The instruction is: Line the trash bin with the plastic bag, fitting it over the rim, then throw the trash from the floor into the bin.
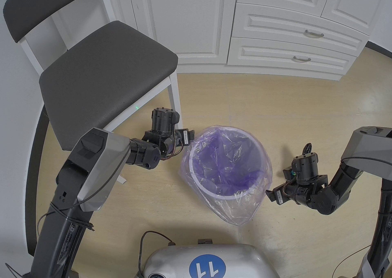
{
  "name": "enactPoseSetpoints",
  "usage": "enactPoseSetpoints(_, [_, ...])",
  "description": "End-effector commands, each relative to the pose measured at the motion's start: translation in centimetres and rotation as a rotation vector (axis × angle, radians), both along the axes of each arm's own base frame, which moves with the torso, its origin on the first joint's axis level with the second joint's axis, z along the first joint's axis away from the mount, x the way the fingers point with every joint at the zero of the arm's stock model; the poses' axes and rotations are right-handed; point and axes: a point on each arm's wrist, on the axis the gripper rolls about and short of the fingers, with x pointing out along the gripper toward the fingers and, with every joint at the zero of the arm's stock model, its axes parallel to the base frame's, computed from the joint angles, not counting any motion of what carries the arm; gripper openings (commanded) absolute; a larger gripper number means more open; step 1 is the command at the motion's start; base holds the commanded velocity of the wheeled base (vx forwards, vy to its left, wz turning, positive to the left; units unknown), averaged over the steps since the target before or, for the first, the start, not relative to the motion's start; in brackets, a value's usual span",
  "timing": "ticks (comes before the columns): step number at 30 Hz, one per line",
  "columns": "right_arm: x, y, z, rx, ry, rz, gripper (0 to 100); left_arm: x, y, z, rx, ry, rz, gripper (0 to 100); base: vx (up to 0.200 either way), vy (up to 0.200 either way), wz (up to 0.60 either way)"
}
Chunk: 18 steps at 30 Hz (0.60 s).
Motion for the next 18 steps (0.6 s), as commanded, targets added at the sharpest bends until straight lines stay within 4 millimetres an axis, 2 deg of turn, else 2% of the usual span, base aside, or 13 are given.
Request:
enactPoseSetpoints(1, [0.5, -0.1, -1.0, -0.004, 0.016, -0.008, 100, 0.9, 0.8, -3.9, 0.021, 0.062, 0.021, 100, 0.000, 0.000, 0.00])
enactPoseSetpoints(8, [1.6, 0.2, -3.2, -0.005, 0.043, -0.016, 100, 1.3, 1.5, -5.8, 0.030, 0.088, 0.037, 100, 0.000, 0.000, 0.00])
enactPoseSetpoints(16, [4.5, -0.2, -6.9, 0.035, 0.061, -0.098, 100, 1.5, 2.0, -4.8, 0.011, 0.076, 0.057, 100, 0.000, 0.000, 0.00])
enactPoseSetpoints(18, [4.8, -0.5, -6.9, 0.041, 0.065, -0.115, 100, 1.5, 2.2, -4.0, 0.009, 0.065, 0.069, 100, 0.000, 0.000, 0.00])
